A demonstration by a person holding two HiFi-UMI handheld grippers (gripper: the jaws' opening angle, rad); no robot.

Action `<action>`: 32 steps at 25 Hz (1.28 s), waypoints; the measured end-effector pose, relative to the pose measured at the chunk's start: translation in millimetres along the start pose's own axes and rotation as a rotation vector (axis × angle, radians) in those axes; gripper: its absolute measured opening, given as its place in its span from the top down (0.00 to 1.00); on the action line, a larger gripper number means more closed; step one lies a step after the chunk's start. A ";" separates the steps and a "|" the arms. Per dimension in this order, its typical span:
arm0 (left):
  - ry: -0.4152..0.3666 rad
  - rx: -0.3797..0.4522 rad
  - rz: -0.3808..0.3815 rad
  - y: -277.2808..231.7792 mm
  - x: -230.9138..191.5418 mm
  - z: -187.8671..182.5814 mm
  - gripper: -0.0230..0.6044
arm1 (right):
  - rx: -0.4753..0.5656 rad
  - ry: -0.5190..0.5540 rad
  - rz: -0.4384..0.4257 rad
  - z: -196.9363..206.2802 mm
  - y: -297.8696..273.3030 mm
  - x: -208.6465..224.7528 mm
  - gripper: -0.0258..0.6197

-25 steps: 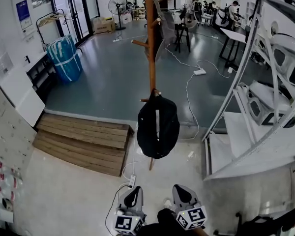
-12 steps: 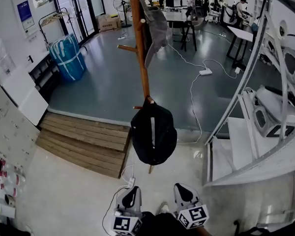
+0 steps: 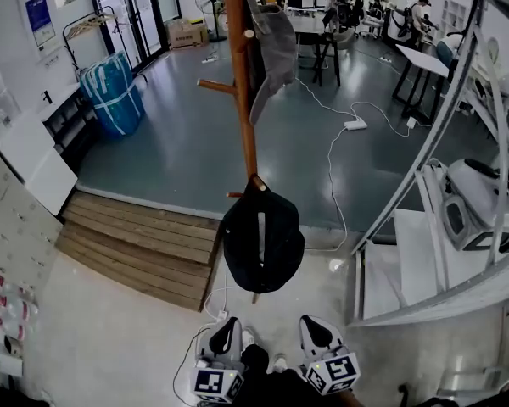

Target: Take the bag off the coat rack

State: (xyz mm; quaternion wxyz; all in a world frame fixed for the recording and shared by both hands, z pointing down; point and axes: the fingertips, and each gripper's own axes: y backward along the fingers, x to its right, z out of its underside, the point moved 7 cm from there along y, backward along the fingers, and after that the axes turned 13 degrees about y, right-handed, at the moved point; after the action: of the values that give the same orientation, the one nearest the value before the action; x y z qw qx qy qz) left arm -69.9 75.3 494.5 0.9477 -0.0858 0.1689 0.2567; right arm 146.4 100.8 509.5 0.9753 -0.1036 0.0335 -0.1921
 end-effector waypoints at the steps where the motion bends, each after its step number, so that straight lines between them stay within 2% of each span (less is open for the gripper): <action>1: 0.013 0.003 0.002 -7.6 -3.6 -2.1 0.93 | -0.004 0.000 0.004 -1.4 -5.9 2.6 0.94; 4: 0.019 0.005 0.014 -31.3 -18.0 -11.2 0.93 | -0.016 -0.006 0.021 -5.6 -27.0 8.8 0.94; 8: 0.010 -0.075 0.002 -56.8 -43.3 -16.5 0.93 | -0.024 -0.003 0.039 -13.4 -59.9 13.4 0.94; 13: -0.006 -0.095 0.035 -87.4 -75.1 -30.1 0.93 | -0.031 -0.008 0.068 -22.1 -101.0 12.8 0.94; 18: 0.007 -0.085 0.062 -110.3 -98.6 -41.2 0.93 | -0.044 -0.008 0.072 -34.8 -134.5 15.0 0.94; 21: 0.004 -0.049 0.073 -121.1 -109.3 -50.7 0.93 | -0.052 -0.009 0.073 -40.3 -150.0 17.7 0.94; 25: 0.036 -0.050 0.043 -132.2 -116.4 -47.4 0.93 | -0.063 -0.001 0.054 -39.4 -163.8 32.3 0.94; 32: 0.033 -0.070 -0.051 -163.7 -113.8 -49.2 0.93 | -0.078 0.009 0.001 -36.5 -189.0 70.3 0.94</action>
State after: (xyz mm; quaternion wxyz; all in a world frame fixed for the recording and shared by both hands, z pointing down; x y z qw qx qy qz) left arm -91.4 -128.8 502.7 0.9475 -0.1273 0.1734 0.2365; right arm 138.0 -103.9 512.7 0.9704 -0.1409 0.0452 -0.1907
